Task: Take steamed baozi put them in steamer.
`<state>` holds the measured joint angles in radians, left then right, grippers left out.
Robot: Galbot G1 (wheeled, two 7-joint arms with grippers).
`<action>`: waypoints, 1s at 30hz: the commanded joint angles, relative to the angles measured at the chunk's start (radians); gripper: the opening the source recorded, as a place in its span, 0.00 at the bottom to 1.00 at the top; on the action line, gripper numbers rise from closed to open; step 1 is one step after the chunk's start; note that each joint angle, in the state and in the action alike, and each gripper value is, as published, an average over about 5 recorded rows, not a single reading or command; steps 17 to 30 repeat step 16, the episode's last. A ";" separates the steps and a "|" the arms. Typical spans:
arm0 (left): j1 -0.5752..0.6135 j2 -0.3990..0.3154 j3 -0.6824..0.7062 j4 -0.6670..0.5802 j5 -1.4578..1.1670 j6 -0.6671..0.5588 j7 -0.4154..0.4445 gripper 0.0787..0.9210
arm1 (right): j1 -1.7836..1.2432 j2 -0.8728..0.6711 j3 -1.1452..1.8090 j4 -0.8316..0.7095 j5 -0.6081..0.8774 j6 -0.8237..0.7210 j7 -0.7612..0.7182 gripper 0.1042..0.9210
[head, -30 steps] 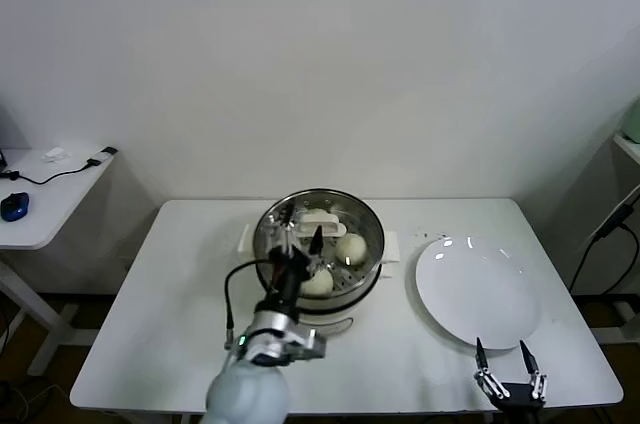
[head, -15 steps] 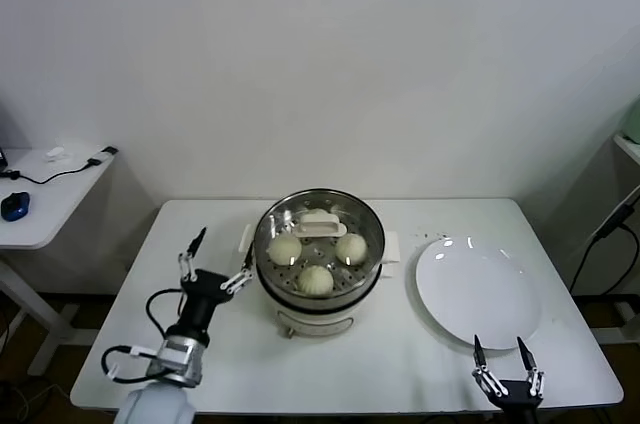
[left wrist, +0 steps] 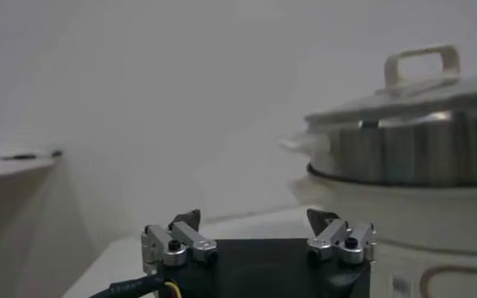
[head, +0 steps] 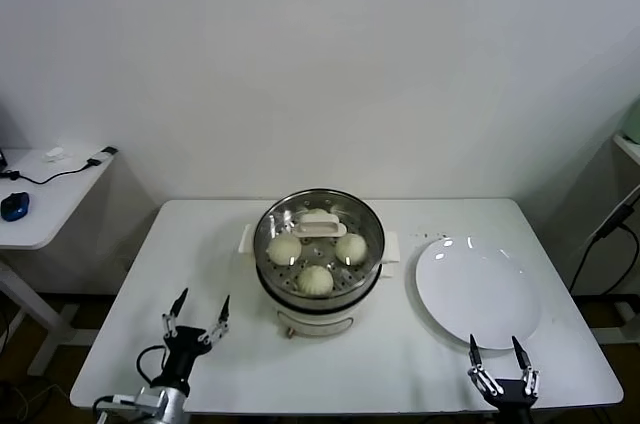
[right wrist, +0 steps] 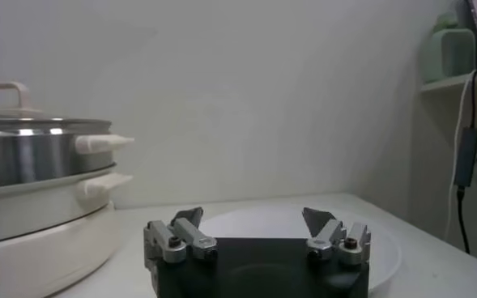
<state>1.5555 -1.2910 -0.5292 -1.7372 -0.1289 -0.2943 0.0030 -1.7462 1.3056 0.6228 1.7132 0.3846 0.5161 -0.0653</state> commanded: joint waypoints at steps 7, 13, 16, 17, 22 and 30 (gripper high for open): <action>0.035 -0.004 -0.018 0.094 -0.055 -0.098 0.001 0.88 | 0.004 -0.001 -0.005 -0.005 0.004 0.003 0.001 0.88; 0.040 -0.013 -0.010 0.081 -0.045 -0.098 -0.002 0.88 | 0.005 0.000 -0.011 -0.005 0.002 0.003 0.001 0.88; 0.042 -0.016 -0.008 0.077 -0.042 -0.098 -0.002 0.88 | 0.006 0.000 -0.011 -0.005 0.002 0.003 0.001 0.88; 0.042 -0.016 -0.008 0.077 -0.042 -0.098 -0.002 0.88 | 0.006 0.000 -0.011 -0.005 0.002 0.003 0.001 0.88; 0.042 -0.016 -0.008 0.077 -0.042 -0.098 -0.002 0.88 | 0.006 0.000 -0.011 -0.005 0.002 0.003 0.001 0.88; 0.042 -0.016 -0.008 0.077 -0.042 -0.098 -0.002 0.88 | 0.006 0.000 -0.011 -0.005 0.002 0.003 0.001 0.88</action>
